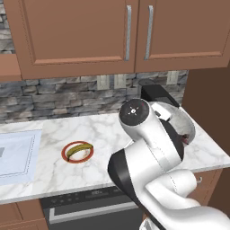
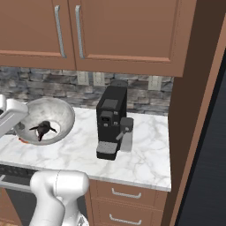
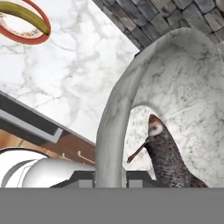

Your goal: Remove the banana from the bowl and place it on the small plate. Then place the bowl with only the fish in the microwave, close the door, and press the start button to microwave the fish.

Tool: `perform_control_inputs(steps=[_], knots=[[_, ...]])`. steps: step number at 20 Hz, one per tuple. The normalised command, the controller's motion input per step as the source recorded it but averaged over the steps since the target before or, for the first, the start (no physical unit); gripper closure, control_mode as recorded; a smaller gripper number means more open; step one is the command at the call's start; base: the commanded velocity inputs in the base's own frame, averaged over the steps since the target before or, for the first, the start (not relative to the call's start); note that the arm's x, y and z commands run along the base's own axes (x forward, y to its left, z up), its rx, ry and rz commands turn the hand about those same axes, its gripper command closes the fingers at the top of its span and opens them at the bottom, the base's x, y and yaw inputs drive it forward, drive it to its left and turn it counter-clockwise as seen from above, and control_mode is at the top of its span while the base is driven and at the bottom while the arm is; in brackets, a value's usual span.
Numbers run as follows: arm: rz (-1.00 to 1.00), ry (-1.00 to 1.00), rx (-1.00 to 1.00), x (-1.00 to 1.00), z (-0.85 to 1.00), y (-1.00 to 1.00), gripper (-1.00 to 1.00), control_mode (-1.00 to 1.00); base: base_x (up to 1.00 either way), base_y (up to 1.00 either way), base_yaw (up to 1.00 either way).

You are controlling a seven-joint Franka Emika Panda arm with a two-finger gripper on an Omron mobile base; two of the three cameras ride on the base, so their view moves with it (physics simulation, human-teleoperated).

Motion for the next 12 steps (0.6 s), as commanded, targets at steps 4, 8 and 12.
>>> perform_control_inputs(steps=[4,8,12], knots=[[0.0,0.02,0.0,0.0,-0.12,0.0,1.0,-1.0,0.0,0.0,0.0],[0.0,0.0,0.0,-0.04,-0.02,0.0,1.0,1.0,-0.64,0.05,-0.01],[0.0,0.0,0.0,0.0,0.0,0.0,1.0,1.0,-1.0,0.44,-0.08]])
